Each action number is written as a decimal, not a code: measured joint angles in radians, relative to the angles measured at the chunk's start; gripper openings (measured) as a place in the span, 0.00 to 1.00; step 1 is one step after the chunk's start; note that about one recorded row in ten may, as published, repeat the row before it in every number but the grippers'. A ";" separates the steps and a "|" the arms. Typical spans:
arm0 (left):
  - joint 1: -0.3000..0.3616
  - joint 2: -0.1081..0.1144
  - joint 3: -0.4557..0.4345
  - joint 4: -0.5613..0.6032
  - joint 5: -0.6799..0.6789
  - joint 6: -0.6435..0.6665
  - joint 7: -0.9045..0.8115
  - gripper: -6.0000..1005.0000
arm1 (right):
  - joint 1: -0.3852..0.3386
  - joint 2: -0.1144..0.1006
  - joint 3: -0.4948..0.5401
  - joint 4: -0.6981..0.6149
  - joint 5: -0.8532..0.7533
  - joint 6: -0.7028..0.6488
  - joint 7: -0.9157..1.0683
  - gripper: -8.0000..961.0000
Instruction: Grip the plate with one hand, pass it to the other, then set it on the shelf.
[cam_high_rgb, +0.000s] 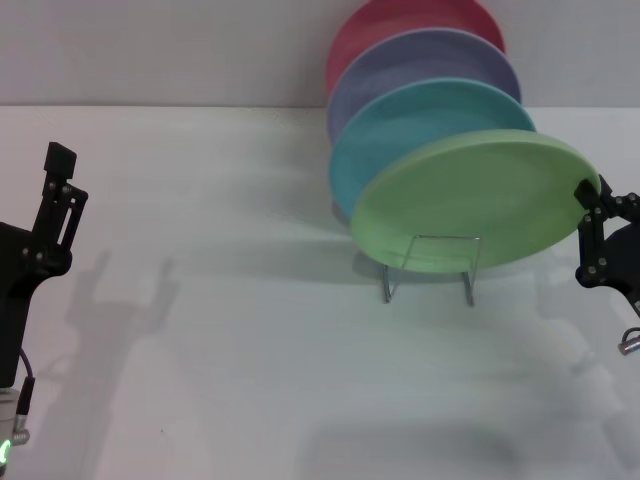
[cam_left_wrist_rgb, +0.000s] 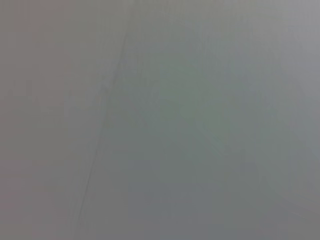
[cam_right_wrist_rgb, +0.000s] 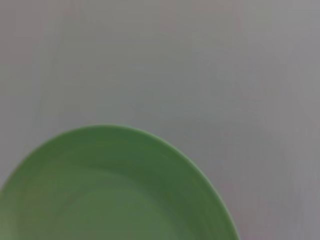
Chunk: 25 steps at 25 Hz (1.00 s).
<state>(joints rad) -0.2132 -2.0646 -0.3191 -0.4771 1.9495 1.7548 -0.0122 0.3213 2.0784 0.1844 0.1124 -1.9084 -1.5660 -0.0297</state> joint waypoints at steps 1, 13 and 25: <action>0.000 0.000 0.000 0.000 0.000 0.000 0.000 0.80 | 0.000 0.000 0.000 0.001 0.000 0.004 -0.009 0.03; -0.012 0.000 0.000 0.000 0.002 0.000 0.000 0.80 | 0.004 0.002 -0.001 0.015 0.000 0.066 -0.033 0.03; -0.018 0.000 0.000 -0.002 0.003 0.004 0.000 0.80 | -0.009 -0.003 -0.001 0.010 0.000 0.003 0.060 0.14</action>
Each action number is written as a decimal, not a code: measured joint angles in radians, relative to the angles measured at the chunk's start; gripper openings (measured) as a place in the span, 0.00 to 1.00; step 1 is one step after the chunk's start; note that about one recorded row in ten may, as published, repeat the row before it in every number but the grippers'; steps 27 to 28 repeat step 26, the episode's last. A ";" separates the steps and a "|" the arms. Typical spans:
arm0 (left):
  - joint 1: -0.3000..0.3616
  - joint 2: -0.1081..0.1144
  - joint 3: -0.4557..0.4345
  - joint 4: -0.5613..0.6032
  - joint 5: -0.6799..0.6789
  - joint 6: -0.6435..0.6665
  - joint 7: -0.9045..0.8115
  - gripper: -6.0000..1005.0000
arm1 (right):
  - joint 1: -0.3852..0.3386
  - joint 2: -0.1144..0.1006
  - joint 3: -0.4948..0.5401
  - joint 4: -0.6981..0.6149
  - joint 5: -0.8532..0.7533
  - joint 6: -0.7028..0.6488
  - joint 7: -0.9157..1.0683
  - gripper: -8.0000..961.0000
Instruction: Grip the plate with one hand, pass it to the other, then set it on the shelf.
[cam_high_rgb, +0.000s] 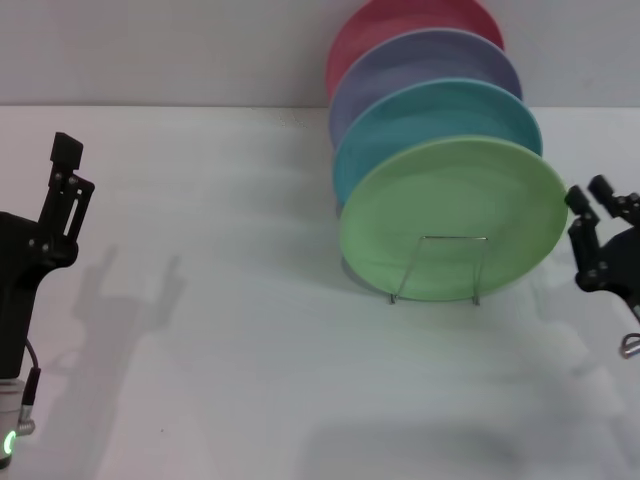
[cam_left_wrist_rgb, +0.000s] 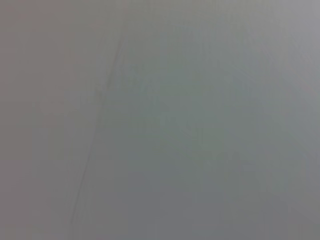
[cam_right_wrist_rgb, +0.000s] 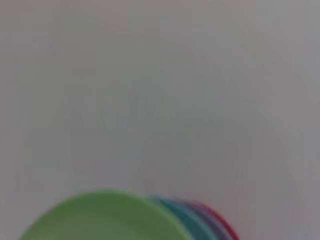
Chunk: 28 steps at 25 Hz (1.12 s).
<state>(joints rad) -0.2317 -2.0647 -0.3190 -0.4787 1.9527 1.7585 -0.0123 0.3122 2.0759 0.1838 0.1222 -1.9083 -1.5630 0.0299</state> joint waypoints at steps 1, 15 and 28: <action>0.000 0.000 0.000 0.000 0.000 0.000 0.000 0.80 | -0.004 -0.001 0.000 -0.008 0.000 -0.022 0.026 0.16; -0.028 -0.002 -0.011 0.023 -0.006 -0.034 0.013 0.80 | -0.056 -0.004 0.131 -0.178 0.013 -0.190 0.409 0.52; -0.073 0.001 -0.124 0.131 -0.005 -0.195 -0.007 0.80 | 0.017 -0.003 0.351 -0.220 0.067 -0.089 0.538 0.59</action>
